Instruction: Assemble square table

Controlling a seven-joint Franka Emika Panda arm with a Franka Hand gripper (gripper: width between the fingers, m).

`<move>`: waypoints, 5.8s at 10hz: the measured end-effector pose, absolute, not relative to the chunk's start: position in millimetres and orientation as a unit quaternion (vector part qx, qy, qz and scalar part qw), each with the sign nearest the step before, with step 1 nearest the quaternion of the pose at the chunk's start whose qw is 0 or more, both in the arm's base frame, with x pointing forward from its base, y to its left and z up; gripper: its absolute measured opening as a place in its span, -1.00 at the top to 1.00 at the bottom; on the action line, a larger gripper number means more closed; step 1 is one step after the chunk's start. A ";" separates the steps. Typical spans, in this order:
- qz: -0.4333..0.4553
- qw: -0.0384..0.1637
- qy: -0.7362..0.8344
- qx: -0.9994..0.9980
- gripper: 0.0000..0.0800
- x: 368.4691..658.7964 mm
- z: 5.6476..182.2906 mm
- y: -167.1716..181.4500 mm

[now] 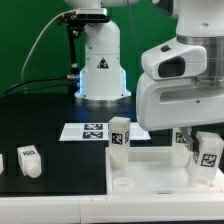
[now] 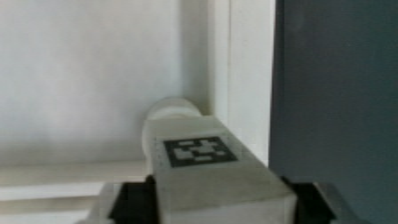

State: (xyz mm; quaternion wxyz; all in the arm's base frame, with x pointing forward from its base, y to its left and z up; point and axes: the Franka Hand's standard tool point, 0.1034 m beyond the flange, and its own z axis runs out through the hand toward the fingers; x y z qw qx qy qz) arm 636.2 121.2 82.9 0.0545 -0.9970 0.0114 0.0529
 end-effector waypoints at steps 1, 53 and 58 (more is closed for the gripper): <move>0.055 0.052 0.047 -0.996 0.24 636.4 82.8 119.8; -0.042 0.026 -0.072 -0.996 0.29 639.8 82.7 106.4; -0.048 0.033 0.254 -0.965 0.29 638.7 81.5 110.1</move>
Offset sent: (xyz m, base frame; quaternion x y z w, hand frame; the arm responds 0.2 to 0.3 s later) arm -0.0497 -0.0161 -0.0151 -0.0542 0.1060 0.2850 0.9511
